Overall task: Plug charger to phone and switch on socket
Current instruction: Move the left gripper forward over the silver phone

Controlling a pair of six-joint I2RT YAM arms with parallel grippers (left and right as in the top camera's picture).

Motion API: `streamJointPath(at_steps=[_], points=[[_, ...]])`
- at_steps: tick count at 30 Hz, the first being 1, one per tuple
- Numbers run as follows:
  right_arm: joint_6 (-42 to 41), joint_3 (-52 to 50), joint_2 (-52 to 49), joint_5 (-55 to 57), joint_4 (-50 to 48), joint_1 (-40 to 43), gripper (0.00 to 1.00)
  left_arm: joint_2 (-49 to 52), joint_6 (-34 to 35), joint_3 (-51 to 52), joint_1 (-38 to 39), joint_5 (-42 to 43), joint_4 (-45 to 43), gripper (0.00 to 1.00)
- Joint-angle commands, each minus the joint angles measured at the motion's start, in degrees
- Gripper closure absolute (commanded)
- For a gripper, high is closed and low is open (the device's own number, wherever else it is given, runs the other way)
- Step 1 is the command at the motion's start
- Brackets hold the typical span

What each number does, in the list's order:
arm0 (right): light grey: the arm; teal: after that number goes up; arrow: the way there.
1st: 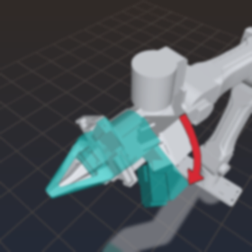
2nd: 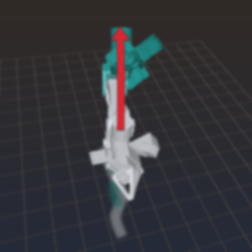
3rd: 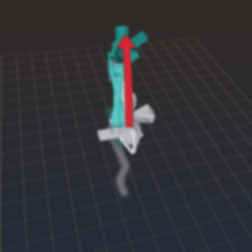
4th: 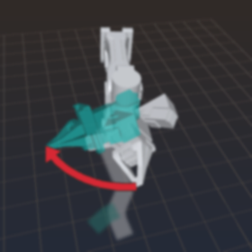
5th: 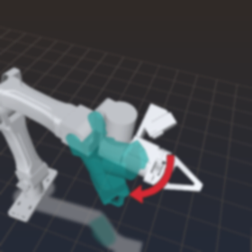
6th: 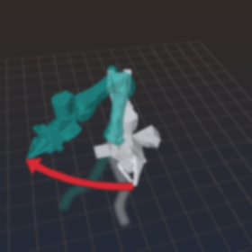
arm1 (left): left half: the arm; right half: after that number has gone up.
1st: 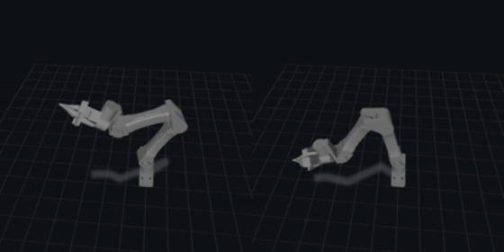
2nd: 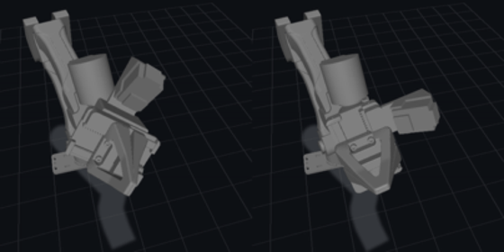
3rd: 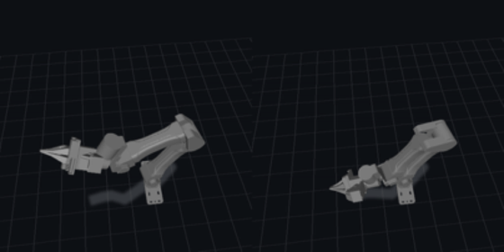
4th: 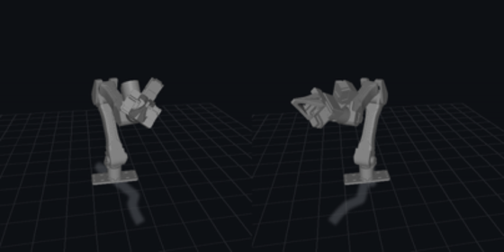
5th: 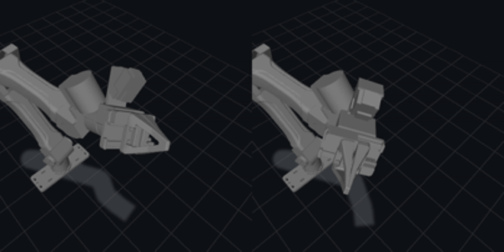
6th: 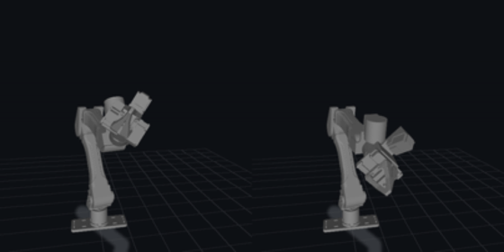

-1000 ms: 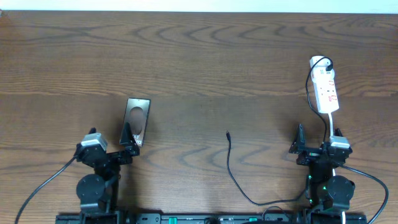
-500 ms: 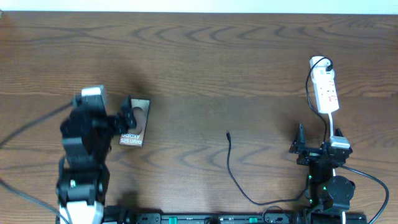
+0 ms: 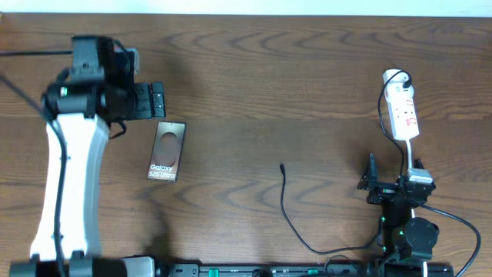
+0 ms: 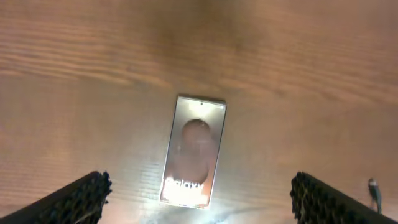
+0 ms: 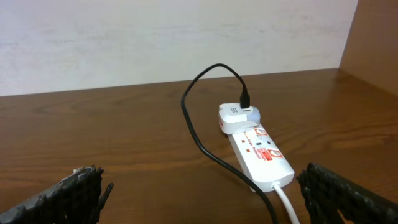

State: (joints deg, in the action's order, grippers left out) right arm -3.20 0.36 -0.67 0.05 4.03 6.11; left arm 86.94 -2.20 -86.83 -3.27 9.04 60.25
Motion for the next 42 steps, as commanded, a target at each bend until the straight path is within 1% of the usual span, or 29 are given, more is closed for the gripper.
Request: streamJointPath(at_steps=[1, 8, 9, 10, 11, 12, 13, 14, 15, 24, 29, 39, 42], points=[[0.7, 0.0, 0.3, 0.7, 0.3, -0.5, 0.01, 4.5, -2.2, -2.7, -0.2, -0.9, 4.2, 0.05], [0.7, 0.0, 0.3, 0.7, 0.3, -0.5, 0.01, 8.3, -2.3, -2.6, -0.2, -0.9, 6.6, 0.05], [0.7, 0.0, 0.3, 0.7, 0.3, -0.5, 0.01, 8.5, -2.3, -2.5, -0.2, -0.9, 6.6, 0.51], [0.7, 0.0, 0.3, 0.7, 0.3, -0.5, 0.01, 8.5, -2.3, -2.5, -0.2, -0.9, 6.6, 0.77], [0.7, 0.0, 0.3, 0.7, 0.3, -0.5, 0.01, 8.5, -2.3, -2.5, -0.2, -0.9, 6.6, 0.86], [0.7, 0.0, 0.3, 0.7, 0.3, -0.5, 0.01, 8.5, -2.3, -2.5, -0.2, -0.9, 6.6, 0.86], [0.7, 0.0, 0.3, 0.7, 0.3, -0.5, 0.01, 8.5, -2.3, -2.5, -0.2, -0.9, 6.5, 0.69], [0.7, 0.0, 0.3, 0.7, 0.3, -0.5, 0.01, 8.5, -2.2, -2.5, -0.2, -0.9, 6.6, 0.38], [0.7, 0.0, 0.3, 0.7, 0.3, -0.5, 0.01, 8.5, -2.1, -2.5, -0.2, -0.9, 6.6, 0.02], [0.7, 0.0, 0.3, 0.7, 0.3, -0.5, 0.01, 8.5, -2.1, -2.3, -0.1, -0.7, 6.6, 0.02], [0.7, 0.0, 0.3, 0.7, 0.3, -0.5, 0.01, 8.5, -3.2, 0.7, -0.1, -0.7, 5.8, 0.02], [0.7, 0.0, 0.3, 0.7, 0.3, -0.5, 0.01, 8.6, -3.2, 10.8, -0.1, -0.7, -3.1, 0.02], [0.7, 0.0, 0.3, 0.7, 0.3, -0.5, 0.01, 8.6, -4.3, 13.2, -0.1, -0.7, -4.9, 0.02]])
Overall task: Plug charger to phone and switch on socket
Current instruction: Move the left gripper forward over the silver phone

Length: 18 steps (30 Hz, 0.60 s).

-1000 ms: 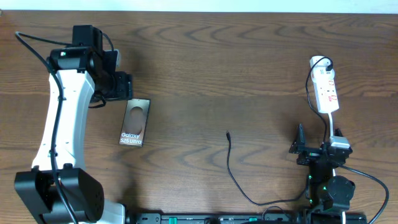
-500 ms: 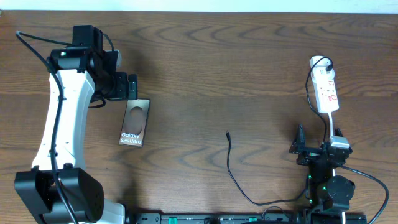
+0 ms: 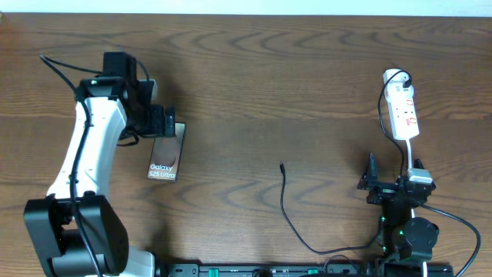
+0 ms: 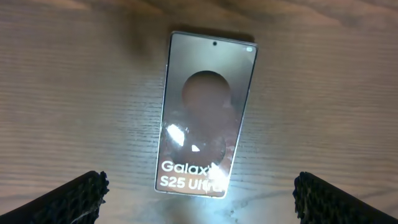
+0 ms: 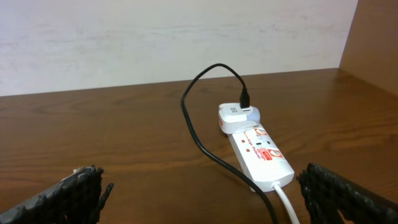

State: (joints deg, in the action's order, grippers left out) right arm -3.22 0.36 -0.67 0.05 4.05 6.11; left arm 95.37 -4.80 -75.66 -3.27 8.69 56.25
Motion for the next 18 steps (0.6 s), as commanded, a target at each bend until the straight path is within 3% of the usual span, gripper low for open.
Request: streamJointPath(at_steps=[1, 18], points=[[0.7, 0.0, 0.3, 0.7, 0.2, -0.5, 0.01, 0.1, -2.5, 3.6, -0.1, -0.3, -2.1, 0.02], [0.7, 0.0, 0.3, 0.7, 0.2, -0.5, 0.01, 8.9, -2.6, 8.5, 4.2, -3.9, -8.8, 0.02]])
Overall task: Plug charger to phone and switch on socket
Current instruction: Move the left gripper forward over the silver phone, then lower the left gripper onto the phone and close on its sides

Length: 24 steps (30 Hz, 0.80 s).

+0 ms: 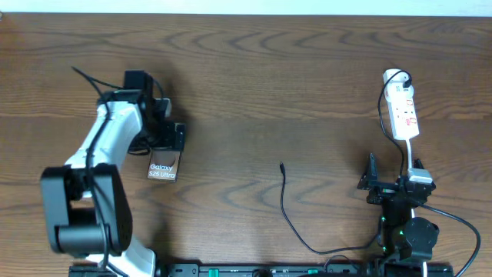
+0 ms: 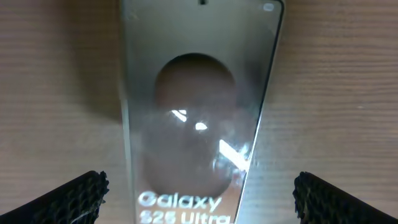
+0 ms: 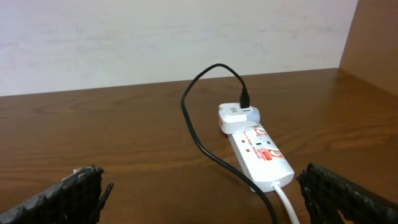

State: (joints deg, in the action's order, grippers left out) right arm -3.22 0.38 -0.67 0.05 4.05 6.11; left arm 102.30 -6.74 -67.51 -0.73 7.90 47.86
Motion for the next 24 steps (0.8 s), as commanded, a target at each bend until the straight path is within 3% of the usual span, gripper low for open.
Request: streamJointPath(at_steps=[1, 8, 24], points=[[0.7, -0.1, 0.3, 0.7, 0.2, -0.5, 0.01, 2.4, -0.3, 0.3, 1.9, -4.2, -0.7, 0.02], [0.7, -0.1, 0.3, 0.7, 0.2, -0.5, 0.01, 2.8, 1.9, 0.3, 1.7, -7.1, -2.0, 0.02], [0.7, -0.1, 0.3, 0.7, 0.2, -0.5, 0.01, 3.1, 1.9, 0.3, 1.7, -3.9, -3.5, 0.02]])
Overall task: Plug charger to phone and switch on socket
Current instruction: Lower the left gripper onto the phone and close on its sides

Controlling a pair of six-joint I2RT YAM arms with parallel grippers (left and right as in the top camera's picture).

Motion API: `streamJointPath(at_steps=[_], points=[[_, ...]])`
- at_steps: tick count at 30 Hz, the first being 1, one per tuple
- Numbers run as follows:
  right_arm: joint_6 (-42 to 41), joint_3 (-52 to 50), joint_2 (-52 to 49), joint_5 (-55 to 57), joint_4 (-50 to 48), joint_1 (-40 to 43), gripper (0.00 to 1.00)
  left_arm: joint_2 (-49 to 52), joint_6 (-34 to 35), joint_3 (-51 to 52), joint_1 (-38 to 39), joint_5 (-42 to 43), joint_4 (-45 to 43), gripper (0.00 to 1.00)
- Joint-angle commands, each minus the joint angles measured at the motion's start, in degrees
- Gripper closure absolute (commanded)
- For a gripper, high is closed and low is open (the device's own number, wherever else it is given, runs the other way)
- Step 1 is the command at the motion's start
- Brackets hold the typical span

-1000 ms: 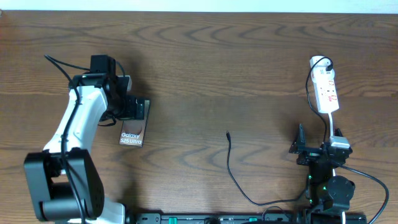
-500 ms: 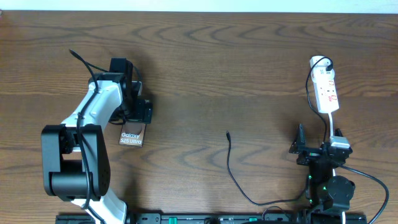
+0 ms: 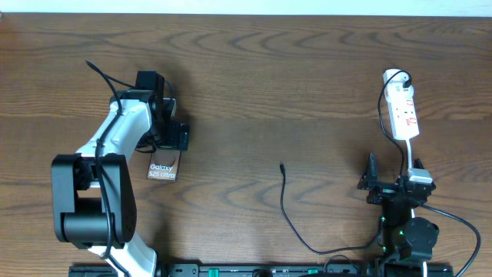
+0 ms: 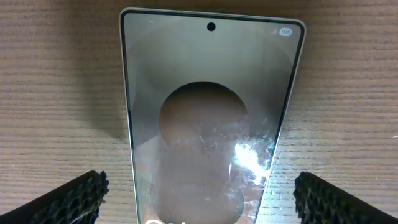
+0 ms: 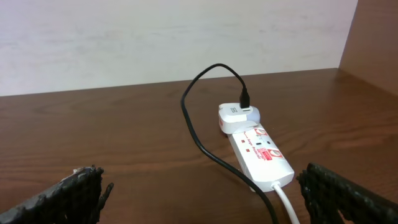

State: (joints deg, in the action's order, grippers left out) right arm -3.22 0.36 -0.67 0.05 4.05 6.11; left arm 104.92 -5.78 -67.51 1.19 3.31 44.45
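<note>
The phone lies face up on the wooden table, its screen lit with "Galaxy S25 Ultra". My left gripper is open and sits low over the phone's upper half, one finger on each side of it. The black charger cable's free plug lies mid-table, apart from the phone. The cable runs to a white adapter in the white power strip. My right gripper is open and faces the strip from a distance.
The power strip lies at the far right of the table, with its white lead running down past my right arm. A light wall stands behind the table's far edge.
My left gripper has shifted a little over the phone, so the phone's top edge and camera hole now show sharply in the left wrist view. The phone, the cable and the right arm have not moved.
At first my left gripper hung open, high above the table beyond the phone's top end. Then it was lower and nearer the phone. After that it stood close over the screen, and now it straddles the phone's upper half. The right arm stayed still throughout.
</note>
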Motion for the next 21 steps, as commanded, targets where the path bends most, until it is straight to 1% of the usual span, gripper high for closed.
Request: streamJointPath(at_steps=[1, 11, 21], points=[[0.7, 0.0, 0.3, 0.7, 0.2, -0.5, 0.01, 0.5, 0.9, 0.3, -0.2, 0.7, 0.0, 0.02], [0.7, 0.0, 0.3, 0.7, 0.3, -0.5, 0.01, 0.7, 0.5, 3.3, -0.2, 0.7, -2.3, 0.02], [0.7, 0.0, 0.3, 0.7, 0.2, -0.5, 0.01, 0.7, 0.2, 4.0, -0.2, 0.4, -3.7, 0.02]])
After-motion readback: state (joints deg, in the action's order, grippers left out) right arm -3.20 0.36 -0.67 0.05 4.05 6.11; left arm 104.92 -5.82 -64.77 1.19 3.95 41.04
